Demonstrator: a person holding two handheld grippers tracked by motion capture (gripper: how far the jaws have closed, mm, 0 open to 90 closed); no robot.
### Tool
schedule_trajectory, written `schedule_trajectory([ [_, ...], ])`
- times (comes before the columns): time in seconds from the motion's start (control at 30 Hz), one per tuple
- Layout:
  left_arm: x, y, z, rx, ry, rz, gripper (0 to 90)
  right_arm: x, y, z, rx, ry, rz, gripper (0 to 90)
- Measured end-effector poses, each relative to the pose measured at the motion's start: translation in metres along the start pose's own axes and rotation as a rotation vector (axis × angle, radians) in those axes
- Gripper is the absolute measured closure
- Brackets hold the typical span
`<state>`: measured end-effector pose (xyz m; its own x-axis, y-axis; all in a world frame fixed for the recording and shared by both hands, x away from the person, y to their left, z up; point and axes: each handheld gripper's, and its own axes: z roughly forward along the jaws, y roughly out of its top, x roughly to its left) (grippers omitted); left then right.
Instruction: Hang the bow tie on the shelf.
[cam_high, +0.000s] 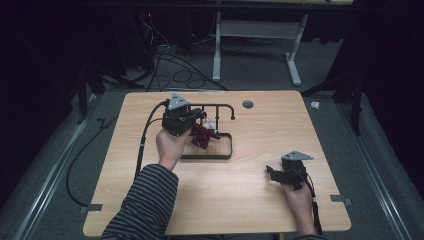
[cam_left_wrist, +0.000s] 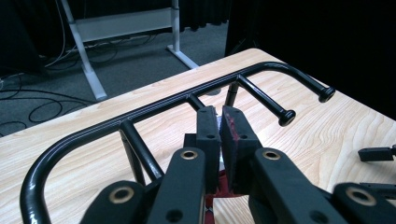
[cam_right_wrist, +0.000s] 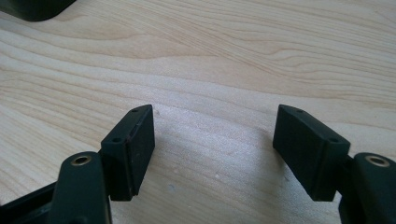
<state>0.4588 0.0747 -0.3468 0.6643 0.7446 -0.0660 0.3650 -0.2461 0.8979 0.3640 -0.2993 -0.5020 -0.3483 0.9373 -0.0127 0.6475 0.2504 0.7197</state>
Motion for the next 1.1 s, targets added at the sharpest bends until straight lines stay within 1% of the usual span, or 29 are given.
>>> schedule_trajectory([
  [0.23,-0.001,-0.001,-0.006,0.016,-0.007,0.024,79.9,0.0,0.0,0.0,0.0,0.0,0.0,30.7],
  [0.57,0.003,-0.008,-0.024,0.015,-0.014,0.027,75.0,0.0,0.0,0.0,0.0,-0.001,-0.001,30.7],
  [0.9,0.004,-0.008,-0.039,0.007,-0.012,0.043,74.0,0.0,0.0,0.0,0.0,-0.001,-0.001,30.7],
  [1.1,0.007,-0.011,-0.045,0.003,-0.007,0.038,73.3,0.0,0.0,0.0,0.0,-0.001,-0.001,30.7],
])
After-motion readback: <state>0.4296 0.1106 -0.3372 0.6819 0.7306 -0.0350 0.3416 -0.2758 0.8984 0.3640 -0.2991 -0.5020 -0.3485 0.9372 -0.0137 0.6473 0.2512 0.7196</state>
